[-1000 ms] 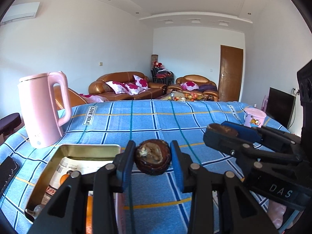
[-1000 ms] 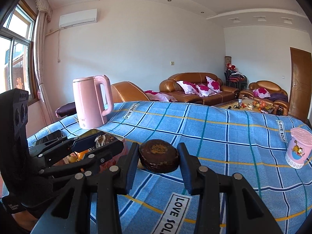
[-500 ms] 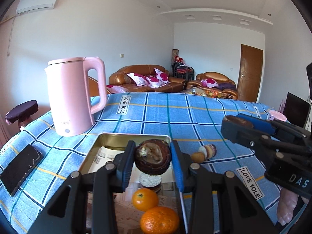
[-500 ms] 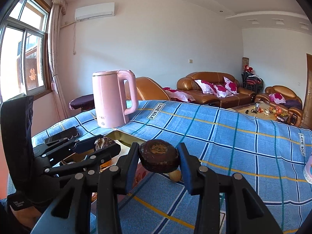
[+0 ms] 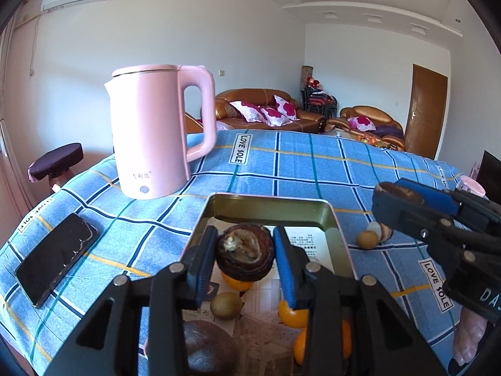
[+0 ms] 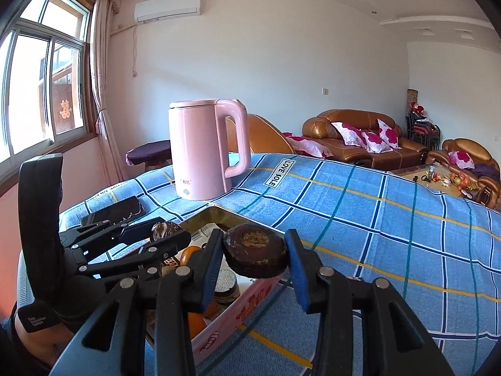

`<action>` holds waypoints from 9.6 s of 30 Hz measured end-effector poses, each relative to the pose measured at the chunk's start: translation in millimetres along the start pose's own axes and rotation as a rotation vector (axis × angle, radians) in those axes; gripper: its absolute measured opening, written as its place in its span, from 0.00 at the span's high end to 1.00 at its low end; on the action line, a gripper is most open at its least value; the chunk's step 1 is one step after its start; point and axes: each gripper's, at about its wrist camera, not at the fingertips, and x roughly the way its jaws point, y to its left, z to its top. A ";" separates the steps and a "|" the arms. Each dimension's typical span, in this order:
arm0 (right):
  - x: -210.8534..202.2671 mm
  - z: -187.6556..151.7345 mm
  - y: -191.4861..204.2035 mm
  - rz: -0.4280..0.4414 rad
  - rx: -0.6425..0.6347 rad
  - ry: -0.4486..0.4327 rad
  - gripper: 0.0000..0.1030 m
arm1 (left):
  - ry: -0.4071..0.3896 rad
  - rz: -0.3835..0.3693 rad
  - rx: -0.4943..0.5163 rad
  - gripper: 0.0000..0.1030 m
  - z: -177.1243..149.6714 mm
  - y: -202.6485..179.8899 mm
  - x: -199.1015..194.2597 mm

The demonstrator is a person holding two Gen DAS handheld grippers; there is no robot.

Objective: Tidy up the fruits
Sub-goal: 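Carry the brown pastry with the left gripper while the right carries the brown cake over the tin, then lower the pastry into the tin with the left gripper while the right lowers the cake in, then open both, then move the open right gripper to the small brown round fruit on the cloth, then grasp the small brown fruit with the right gripper while the left moves to the cream roll, then grasp the cream-filled roll with the left gripper while the right lifts the fruit, then carry the cream roll with the left gripper while the right carries the fruit toward the tin, then lower the cream roll into the tin with the left gripper while the right lowers the fruit in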

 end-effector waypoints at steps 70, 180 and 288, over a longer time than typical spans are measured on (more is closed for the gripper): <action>40.3 -23.3 -60.0 -0.177 -0.058 0.242 0.40 | 0.038 -0.023 -0.064 0.00 7.5 7.3 11.0; -19.3 -45.9 -172.1 -0.291 0.260 0.113 0.72 | 0.246 -0.261 0.120 0.60 21.1 -171.7 105.8; -34.4 -3.3 13.8 -0.024 -0.047 -0.102 0.72 | -0.070 0.015 -0.014 0.60 5.9 2.9 -31.3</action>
